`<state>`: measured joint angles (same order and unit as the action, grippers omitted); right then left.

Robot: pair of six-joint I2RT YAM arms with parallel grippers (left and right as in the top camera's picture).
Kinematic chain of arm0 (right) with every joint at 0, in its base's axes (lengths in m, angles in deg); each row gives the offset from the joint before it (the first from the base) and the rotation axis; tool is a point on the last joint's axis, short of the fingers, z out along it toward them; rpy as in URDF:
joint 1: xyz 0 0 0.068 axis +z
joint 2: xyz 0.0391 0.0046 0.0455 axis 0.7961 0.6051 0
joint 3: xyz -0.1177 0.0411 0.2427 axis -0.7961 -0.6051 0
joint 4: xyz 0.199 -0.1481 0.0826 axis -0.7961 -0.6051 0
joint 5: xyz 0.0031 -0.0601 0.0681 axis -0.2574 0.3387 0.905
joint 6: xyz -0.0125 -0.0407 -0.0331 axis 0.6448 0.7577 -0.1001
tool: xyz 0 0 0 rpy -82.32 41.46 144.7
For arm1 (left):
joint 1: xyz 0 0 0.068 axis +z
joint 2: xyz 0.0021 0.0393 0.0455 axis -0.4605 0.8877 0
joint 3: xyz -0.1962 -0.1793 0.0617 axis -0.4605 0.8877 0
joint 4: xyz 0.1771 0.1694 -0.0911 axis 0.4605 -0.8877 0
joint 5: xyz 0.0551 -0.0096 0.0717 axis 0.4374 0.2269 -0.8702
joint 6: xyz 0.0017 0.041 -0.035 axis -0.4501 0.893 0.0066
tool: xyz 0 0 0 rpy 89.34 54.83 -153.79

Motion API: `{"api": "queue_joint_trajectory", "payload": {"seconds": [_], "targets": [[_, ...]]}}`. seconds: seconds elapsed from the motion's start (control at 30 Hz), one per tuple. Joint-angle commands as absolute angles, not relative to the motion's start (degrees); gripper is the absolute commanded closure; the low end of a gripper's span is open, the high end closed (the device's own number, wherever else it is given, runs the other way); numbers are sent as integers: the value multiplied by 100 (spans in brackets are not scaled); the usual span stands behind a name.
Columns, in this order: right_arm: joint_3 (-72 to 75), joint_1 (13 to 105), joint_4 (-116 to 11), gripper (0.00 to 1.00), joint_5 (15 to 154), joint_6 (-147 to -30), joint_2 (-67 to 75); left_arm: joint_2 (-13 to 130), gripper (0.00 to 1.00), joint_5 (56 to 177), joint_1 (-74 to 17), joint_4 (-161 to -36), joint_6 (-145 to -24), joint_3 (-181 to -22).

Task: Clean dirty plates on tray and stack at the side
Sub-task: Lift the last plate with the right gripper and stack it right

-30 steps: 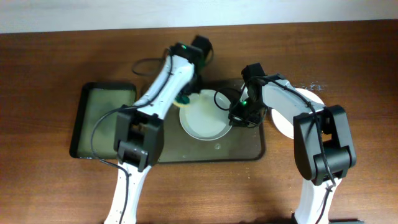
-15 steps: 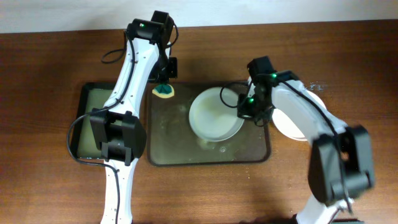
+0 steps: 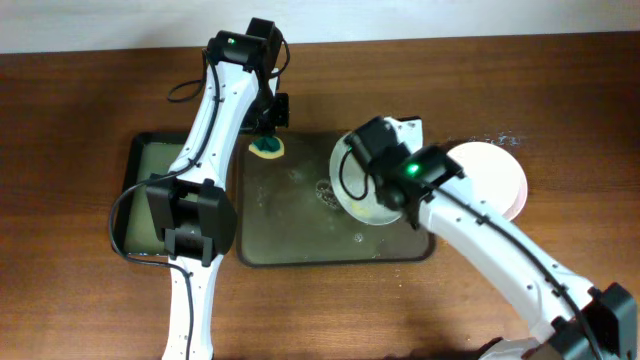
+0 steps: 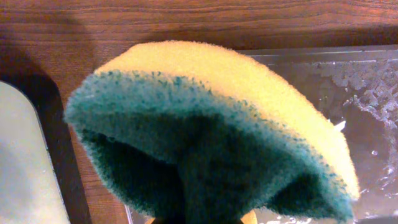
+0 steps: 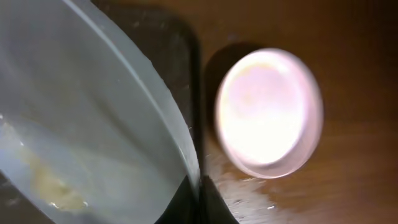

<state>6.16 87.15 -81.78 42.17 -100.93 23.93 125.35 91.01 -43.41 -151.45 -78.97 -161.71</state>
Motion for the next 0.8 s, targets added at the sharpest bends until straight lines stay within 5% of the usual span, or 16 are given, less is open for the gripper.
{"api": "queue_joint_trajectory", "payload": {"seconds": [0.0, 0.77], "targets": [[640, 9091, -8329, 96, 2591, -10253, 2214, 12535, 100, 9186, -4339, -15154, -7781, -16169], [645, 10385, -8665, 96, -830, -10246, 2214, 12535, 100, 9184, -4339, -15156, -7781, -16169]]}}
